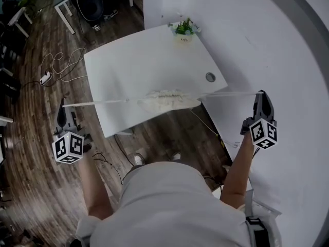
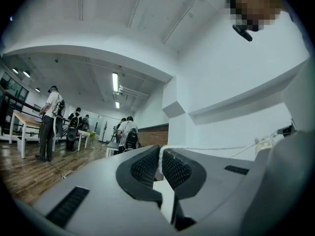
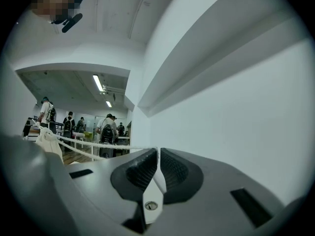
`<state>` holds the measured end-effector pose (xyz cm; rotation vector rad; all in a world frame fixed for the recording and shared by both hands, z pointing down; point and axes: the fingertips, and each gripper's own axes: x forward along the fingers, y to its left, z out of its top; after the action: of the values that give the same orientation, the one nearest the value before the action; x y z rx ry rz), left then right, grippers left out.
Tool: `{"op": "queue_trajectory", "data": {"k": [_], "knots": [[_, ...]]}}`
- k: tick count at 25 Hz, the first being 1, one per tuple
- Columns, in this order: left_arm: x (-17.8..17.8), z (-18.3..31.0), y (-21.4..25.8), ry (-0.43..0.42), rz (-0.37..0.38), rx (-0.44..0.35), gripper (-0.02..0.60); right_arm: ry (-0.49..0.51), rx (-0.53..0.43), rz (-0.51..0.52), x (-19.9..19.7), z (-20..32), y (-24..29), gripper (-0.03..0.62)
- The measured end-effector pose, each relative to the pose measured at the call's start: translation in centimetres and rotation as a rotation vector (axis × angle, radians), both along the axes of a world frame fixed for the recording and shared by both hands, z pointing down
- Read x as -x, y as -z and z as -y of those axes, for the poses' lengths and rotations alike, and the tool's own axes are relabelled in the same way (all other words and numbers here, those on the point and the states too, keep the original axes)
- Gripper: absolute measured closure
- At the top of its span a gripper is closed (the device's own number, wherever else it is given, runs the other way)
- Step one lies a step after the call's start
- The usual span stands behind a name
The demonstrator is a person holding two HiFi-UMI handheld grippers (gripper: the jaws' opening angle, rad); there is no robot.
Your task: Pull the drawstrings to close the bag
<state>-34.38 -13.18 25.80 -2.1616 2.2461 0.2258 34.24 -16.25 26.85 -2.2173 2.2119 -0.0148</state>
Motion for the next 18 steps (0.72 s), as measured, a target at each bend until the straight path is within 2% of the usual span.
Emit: {"op": "queue_trajectory", "data": {"k": [6, 12, 18], "knots": [[-0.4, -0.5, 0.4, -0.017, -0.019, -0.014, 0.565, 0.005, 0.003, 0.025, -0.4, -0.4, -0.5, 0.553], [-0.5, -1.2, 0.2, -0.023, -0.01, 0.002, 0.565, 0.019, 0.002, -0.011, -0.5, -0.4, 0.2, 0.553], [-1.3, -1.8, 0.5, -0.025, -0.015, 0.001, 0.565, 0.038, 0.011, 0.028, -1.1, -0.4, -1.0, 0.553]]}}
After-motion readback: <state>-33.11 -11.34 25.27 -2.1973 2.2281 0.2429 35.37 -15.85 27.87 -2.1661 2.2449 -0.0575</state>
